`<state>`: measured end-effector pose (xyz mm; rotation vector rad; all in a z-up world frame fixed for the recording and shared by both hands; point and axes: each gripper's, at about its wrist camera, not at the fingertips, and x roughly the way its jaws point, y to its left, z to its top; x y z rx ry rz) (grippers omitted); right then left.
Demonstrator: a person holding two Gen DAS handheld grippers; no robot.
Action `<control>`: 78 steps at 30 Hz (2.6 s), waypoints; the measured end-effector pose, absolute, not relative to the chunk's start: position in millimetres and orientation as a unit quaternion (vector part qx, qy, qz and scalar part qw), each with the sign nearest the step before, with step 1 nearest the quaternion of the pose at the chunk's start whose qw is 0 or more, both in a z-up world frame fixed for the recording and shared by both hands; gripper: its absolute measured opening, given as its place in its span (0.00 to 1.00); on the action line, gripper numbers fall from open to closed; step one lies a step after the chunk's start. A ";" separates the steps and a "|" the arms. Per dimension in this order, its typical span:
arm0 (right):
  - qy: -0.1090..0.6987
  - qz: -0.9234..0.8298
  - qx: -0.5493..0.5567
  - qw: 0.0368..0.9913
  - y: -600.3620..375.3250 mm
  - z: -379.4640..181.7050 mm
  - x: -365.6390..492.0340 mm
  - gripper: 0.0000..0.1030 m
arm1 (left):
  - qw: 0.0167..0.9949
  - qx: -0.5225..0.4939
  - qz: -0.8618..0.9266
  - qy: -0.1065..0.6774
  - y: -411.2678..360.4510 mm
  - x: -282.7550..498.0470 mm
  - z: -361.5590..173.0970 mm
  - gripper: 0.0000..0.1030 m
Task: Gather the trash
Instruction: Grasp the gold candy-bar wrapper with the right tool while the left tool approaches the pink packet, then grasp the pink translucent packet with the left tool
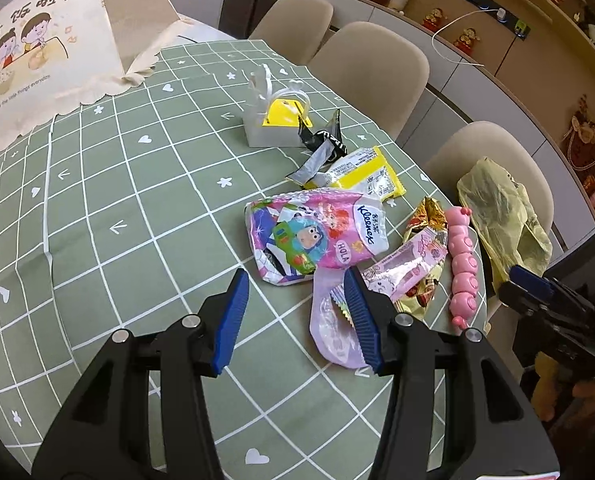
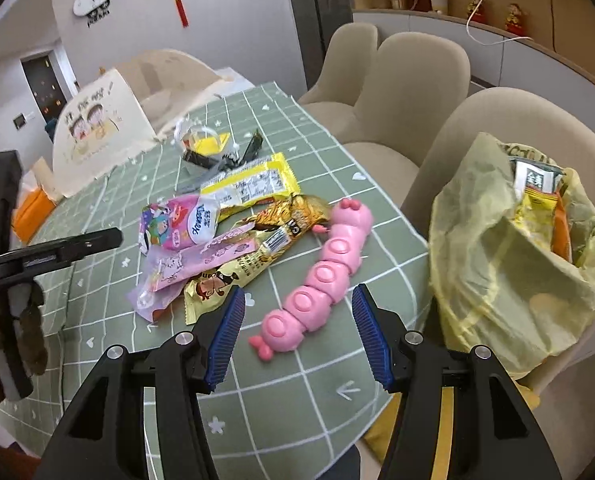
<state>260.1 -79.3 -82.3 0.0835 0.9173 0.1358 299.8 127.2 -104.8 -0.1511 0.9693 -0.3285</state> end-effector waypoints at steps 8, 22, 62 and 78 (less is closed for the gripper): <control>0.448 0.109 0.085 0.883 -66.1 -96.6 301.2 0.52 | 0.868 -0.086 -0.153 0.464 143.5 284.4 -105.8 0.46; 0.475 0.163 0.064 0.863 -40.6 -104.6 327.0 0.36 | 0.871 -0.093 -0.149 0.459 147.3 279.8 -101.2 0.46; 0.408 0.077 0.175 0.893 -147.3 -65.4 234.6 0.11 | 0.805 0.050 -0.294 0.513 66.0 256.5 -127.1 0.46; 0.407 0.053 0.169 0.896 -156.8 -70.1 219.5 0.11 | 0.797 0.082 -0.305 0.515 41.3 275.2 -121.6 0.44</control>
